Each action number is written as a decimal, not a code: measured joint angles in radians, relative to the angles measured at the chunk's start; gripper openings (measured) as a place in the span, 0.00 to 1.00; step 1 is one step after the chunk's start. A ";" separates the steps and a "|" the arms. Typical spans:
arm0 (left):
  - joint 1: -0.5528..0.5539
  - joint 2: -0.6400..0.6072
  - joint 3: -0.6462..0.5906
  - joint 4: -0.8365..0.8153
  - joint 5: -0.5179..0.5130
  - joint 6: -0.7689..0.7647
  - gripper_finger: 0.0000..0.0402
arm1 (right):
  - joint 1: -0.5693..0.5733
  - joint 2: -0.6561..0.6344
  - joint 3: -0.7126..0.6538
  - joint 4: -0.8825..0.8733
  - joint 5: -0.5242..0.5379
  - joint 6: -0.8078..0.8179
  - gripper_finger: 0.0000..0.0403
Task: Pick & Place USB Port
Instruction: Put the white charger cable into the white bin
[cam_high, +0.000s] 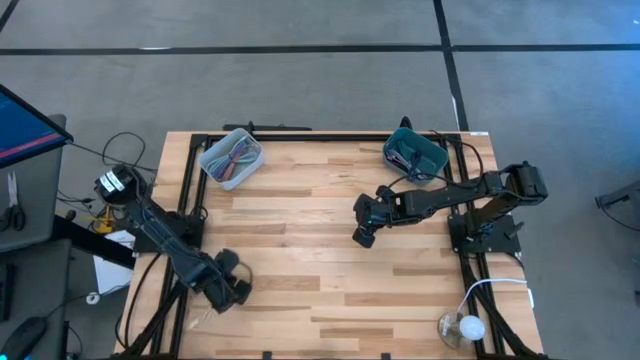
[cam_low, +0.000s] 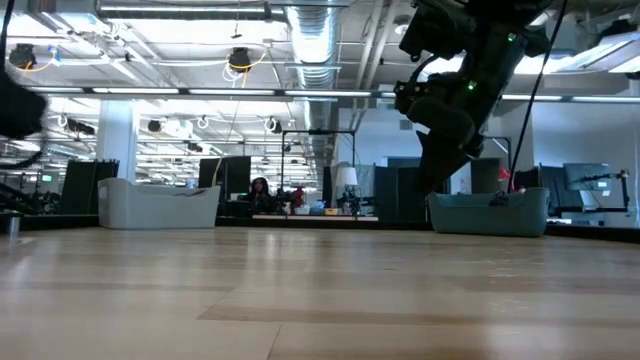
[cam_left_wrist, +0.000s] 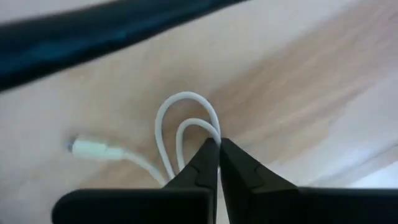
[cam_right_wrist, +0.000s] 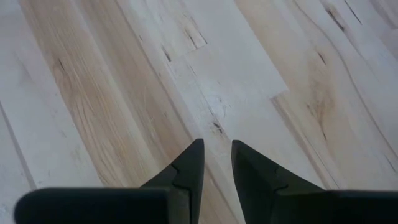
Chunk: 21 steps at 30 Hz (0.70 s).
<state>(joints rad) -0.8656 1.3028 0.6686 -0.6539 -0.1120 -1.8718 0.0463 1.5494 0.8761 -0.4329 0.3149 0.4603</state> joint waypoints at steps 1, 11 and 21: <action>0.016 -0.015 0.000 0.001 -0.021 0.016 0.01 | 0.000 0.000 0.000 0.000 0.000 0.000 0.18; 0.239 -0.203 0.063 -0.003 -0.263 0.431 0.01 | -0.010 0.000 0.000 0.001 0.001 0.000 0.18; 0.541 -0.248 0.225 0.009 -0.417 1.133 0.01 | -0.010 0.000 0.000 0.001 0.001 0.000 0.18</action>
<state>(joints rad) -0.3247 1.0546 0.8937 -0.6449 -0.5290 -0.7385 0.0364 1.5494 0.8761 -0.4320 0.3157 0.4603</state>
